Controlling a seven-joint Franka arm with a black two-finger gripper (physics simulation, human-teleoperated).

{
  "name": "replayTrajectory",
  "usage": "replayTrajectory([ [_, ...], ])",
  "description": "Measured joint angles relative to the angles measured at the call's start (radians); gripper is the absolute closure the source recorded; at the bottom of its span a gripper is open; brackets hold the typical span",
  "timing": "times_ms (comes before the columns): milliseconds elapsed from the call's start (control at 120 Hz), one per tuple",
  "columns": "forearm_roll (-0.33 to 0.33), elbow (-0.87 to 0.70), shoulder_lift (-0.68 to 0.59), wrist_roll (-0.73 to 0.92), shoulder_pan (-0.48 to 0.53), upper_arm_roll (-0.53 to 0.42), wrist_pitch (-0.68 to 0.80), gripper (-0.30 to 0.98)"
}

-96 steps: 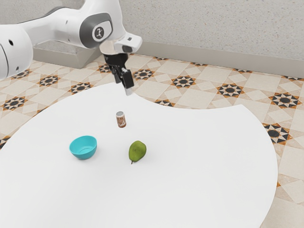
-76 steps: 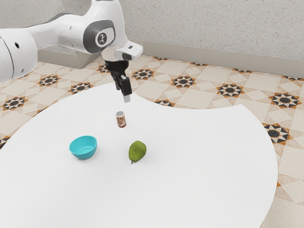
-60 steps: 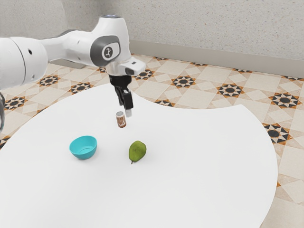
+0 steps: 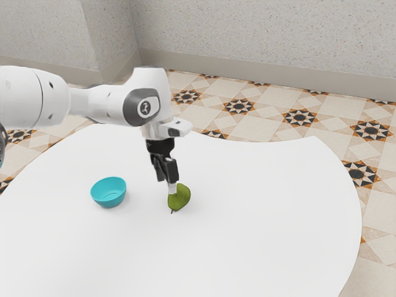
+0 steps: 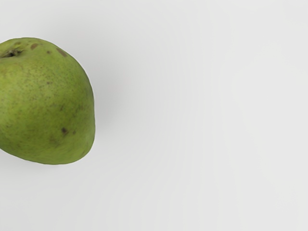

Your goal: Place the pear in the bowl.

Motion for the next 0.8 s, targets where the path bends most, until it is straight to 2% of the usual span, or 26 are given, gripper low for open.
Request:
replayTrajectory([
  [333,-0.025,-0.008,0.073,-0.113,0.01,0.009,0.144,0.0],
  [800,-0.057,-0.004,0.125,-0.207,0.013,0.024,0.204,0.0],
])
